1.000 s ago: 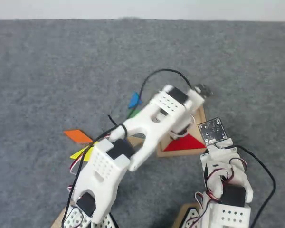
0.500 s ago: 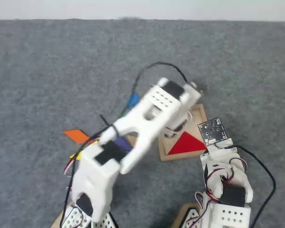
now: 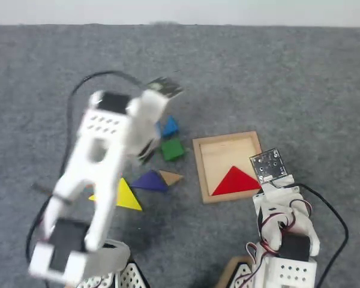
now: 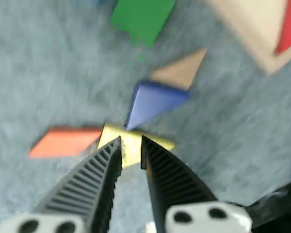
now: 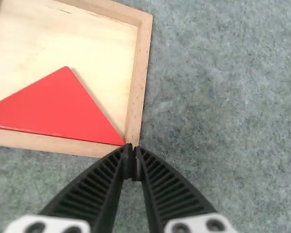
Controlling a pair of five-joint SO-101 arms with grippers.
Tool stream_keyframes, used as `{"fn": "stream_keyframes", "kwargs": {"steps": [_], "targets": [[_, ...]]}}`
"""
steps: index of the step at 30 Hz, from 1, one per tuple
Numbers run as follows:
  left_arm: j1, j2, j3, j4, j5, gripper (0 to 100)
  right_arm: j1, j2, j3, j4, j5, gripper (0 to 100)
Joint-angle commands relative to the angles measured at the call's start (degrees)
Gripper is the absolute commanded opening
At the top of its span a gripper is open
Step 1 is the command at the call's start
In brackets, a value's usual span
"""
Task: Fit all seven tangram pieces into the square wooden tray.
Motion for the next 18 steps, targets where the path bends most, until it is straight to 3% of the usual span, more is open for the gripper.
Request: {"fn": "stream_keyframes", "kwargs": {"steps": [1, 3, 7, 9, 18], "targets": [[-7.12, -10.73, 9.89, -2.99, -9.23, 6, -0.22, 0.13, -0.53, 0.31, 0.88, 0.9], [-11.08, -12.4, 14.2, -3.08, -17.14, 8, -0.22, 0.13, -0.44, 0.31, 0.88, 0.9], [-17.23, -12.4, 21.14, -2.37, -29.89, 25, -0.22, 0.13, -0.44, 0.31, 0.88, 0.9], [-19.34, -12.4, 24.04, -5.36, -35.6, 27, -0.22, 0.13, -0.44, 0.31, 0.88, 0.9], [-18.2, -12.31, 32.48, -20.66, -36.48, 27, -0.22, 0.13, -0.44, 0.31, 0.88, 0.9]]}}
